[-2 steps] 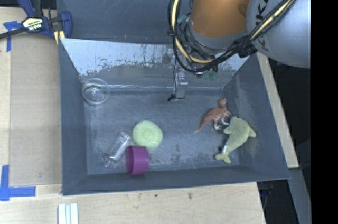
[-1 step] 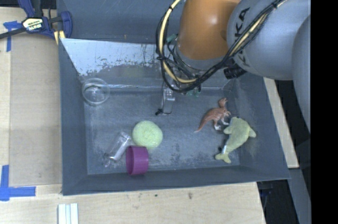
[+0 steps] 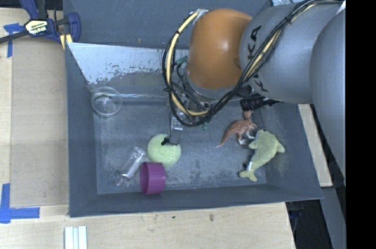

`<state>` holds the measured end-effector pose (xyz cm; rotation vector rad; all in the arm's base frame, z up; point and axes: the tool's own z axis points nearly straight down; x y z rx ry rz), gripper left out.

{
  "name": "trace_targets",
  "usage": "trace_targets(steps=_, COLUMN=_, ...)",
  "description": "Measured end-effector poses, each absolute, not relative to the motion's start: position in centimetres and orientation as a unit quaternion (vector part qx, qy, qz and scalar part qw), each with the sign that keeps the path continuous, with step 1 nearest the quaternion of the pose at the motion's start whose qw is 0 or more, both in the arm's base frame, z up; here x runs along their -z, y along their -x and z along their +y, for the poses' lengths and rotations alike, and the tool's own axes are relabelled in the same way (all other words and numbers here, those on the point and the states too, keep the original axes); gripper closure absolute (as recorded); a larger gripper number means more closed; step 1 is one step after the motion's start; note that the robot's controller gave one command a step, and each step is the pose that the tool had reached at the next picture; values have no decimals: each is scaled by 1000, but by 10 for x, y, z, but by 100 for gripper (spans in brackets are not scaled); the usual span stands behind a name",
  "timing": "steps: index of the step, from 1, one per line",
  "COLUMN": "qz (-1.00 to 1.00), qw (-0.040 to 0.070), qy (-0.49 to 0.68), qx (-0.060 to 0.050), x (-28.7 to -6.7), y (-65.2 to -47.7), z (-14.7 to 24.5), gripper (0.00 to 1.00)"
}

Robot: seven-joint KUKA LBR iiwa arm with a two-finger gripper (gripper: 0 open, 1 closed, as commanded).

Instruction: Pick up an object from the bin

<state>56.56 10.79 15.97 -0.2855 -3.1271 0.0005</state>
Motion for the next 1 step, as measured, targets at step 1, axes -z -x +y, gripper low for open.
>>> trace_targets(steps=1, qz=-997, qw=-1, qy=83, qx=0, x=-129, y=-570, z=102, gripper=0)
